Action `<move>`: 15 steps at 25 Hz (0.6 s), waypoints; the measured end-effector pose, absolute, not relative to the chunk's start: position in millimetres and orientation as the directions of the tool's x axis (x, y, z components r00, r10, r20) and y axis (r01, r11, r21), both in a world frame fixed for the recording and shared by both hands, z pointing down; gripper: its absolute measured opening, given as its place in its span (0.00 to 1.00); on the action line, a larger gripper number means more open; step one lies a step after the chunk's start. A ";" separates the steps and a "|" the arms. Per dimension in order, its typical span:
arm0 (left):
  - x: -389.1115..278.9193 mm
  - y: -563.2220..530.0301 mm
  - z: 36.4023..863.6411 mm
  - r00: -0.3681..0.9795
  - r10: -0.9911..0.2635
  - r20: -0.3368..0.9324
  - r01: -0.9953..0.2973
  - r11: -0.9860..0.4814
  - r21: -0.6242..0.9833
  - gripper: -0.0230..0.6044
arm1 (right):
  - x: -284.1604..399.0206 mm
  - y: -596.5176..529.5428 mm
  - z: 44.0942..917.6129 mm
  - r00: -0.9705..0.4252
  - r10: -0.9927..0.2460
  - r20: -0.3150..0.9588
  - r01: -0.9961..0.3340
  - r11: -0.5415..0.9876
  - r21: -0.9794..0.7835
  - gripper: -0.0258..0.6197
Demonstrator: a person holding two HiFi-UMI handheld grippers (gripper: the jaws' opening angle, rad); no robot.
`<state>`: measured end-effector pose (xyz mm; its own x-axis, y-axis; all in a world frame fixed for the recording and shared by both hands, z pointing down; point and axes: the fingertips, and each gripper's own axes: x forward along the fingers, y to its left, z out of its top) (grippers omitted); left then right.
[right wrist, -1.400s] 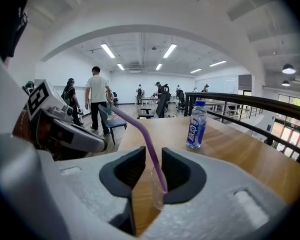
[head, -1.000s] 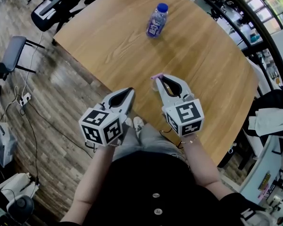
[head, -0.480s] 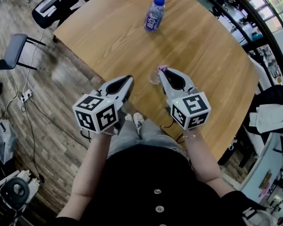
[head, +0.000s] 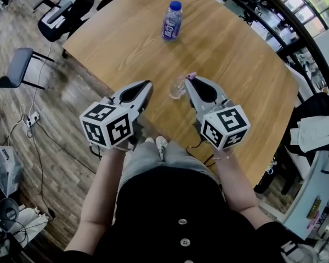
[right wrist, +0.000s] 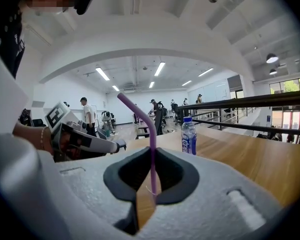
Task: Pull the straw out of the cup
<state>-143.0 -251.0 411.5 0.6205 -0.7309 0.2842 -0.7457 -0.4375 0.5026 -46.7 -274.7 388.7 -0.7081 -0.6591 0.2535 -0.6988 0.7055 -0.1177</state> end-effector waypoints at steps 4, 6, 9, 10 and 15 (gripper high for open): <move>-146.3 -253.6 401.7 0.612 -0.745 0.265 -0.748 -0.437 0.499 0.08 | -43.2 -275.0 373.7 -0.713 -0.670 0.208 -0.700 0.700 -0.142 0.08; -148.4 -253.9 398.1 0.610 -0.749 0.257 -0.748 -0.437 0.500 0.08 | -42.6 -275.5 367.9 -0.713 -0.675 0.190 -0.700 0.698 -0.149 0.08; -150.2 -252.2 393.4 0.608 -0.754 0.249 -0.747 -0.437 0.501 0.08 | -39.8 -274.7 358.9 -0.714 -0.683 0.157 -0.700 0.695 -0.163 0.08; -149.8 -251.4 391.7 0.608 -0.755 0.245 -0.746 -0.438 0.501 0.08 | -38.2 -274.4 355.3 -0.713 -0.686 0.144 -0.700 0.694 -0.168 0.08; -144.6 -245.5 388.5 0.621 -0.746 0.238 -0.739 -0.458 0.494 0.08 | -30.7 -270.7 335.1 -0.705 -0.707 0.057 -0.703 0.687 -0.185 0.08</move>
<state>-144.6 -245.5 388.5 0.6213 -0.7465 0.2384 -0.7394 -0.4577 0.4938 -30.7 -270.7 335.1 -0.7051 -0.7068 0.0567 -0.7032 0.6866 -0.1846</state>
